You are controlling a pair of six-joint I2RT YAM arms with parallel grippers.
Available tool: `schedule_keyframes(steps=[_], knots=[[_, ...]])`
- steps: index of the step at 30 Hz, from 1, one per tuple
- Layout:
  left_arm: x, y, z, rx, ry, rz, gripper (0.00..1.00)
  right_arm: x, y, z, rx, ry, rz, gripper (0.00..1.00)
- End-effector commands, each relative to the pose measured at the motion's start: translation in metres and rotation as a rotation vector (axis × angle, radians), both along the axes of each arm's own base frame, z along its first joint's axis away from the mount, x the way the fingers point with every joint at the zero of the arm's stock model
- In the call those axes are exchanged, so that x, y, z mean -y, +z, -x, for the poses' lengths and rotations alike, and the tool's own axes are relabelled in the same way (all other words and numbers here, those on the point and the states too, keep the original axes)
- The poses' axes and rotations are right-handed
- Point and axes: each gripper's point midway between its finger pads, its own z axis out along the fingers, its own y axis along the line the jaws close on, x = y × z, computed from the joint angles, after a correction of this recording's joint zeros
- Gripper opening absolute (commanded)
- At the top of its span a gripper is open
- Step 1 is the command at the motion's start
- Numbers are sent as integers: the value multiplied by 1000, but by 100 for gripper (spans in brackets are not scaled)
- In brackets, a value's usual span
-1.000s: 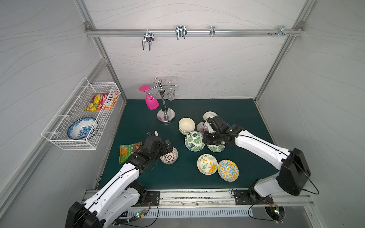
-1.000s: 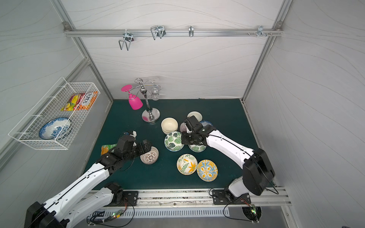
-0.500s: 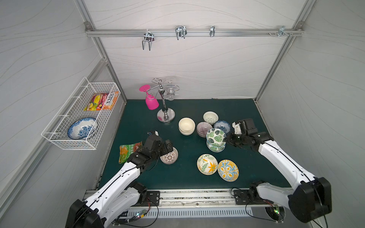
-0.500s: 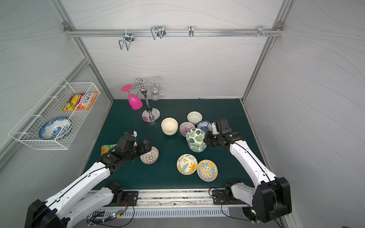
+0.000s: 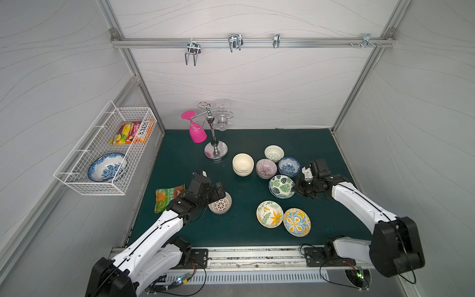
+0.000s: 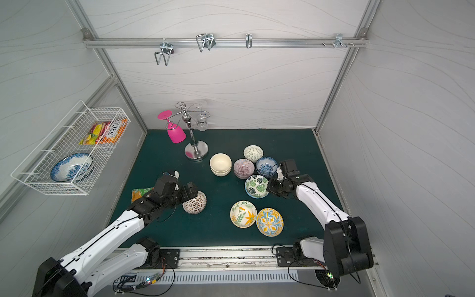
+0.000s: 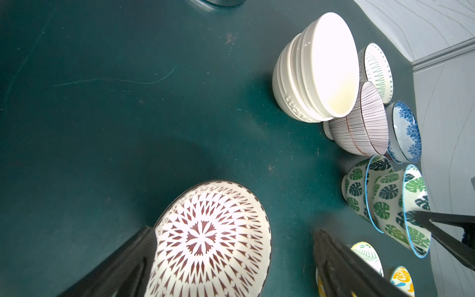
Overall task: Stack the bowls
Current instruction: Place the bowl on the bowl.
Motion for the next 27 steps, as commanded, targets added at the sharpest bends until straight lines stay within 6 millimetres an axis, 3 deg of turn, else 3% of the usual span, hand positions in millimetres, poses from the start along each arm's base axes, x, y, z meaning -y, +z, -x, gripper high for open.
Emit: schedule_keyframes(steps=[1, 8, 11, 15, 18, 20, 25, 27], knots=[[8, 32, -17, 97, -14, 36, 100, 0, 8, -19, 66, 2, 13, 0], [7, 35, -15, 113, -14, 43, 100, 1, 0, -28, 49, -5, 42, 1], [4, 35, -13, 113, -1, 42, 100, -1, -1, -30, 38, 0, 50, 12], [-8, 33, -8, 108, 51, 41, 100, -6, 3, -27, 33, 15, 64, 35], [-24, 29, -3, 71, 127, 54, 100, -6, 13, -21, 49, 17, 76, 49], [-37, 20, 2, 12, 185, 52, 100, -3, 23, -17, 67, 11, 76, 52], [-52, -21, 22, -209, 273, 47, 92, 7, 56, -6, 142, -6, 87, 64], [-53, -29, 27, -260, 285, 40, 88, 12, 68, -2, 170, -15, 89, 66]])
